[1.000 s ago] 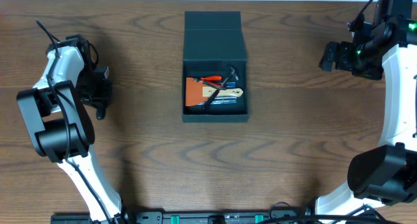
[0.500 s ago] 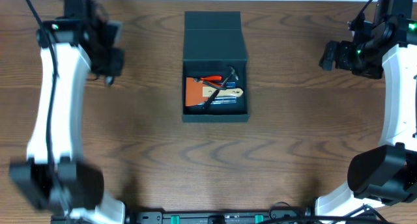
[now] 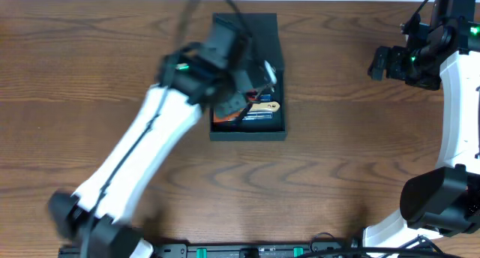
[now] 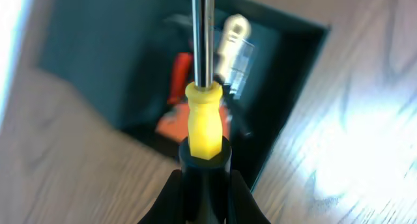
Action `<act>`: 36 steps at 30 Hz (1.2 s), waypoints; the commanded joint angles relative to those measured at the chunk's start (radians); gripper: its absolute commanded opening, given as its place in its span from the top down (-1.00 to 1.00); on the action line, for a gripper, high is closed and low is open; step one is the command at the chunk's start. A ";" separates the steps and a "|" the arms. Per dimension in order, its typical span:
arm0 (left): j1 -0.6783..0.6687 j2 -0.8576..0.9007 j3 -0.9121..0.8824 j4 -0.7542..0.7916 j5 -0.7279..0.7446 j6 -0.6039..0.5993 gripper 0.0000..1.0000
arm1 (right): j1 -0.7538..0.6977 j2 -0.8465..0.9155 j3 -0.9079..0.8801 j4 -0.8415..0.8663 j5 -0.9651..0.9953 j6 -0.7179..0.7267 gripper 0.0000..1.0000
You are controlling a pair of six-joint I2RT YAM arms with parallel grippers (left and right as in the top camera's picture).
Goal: Pack container
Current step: 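Carry the screwdriver over the box and lower it inside, then open the left gripper and retract the left arm from the box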
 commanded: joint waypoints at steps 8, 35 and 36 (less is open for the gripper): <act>-0.029 0.249 -0.015 -0.004 -0.004 0.140 0.83 | 0.003 -0.005 0.009 -0.006 -0.007 0.017 -0.98; -0.032 0.289 0.024 -0.032 -0.085 0.018 0.46 | 0.003 -0.005 0.009 -0.013 -0.008 0.017 -0.98; -0.031 0.274 0.036 -0.030 -0.126 -0.008 0.46 | 0.003 -0.005 0.009 -0.013 -0.008 0.017 -0.98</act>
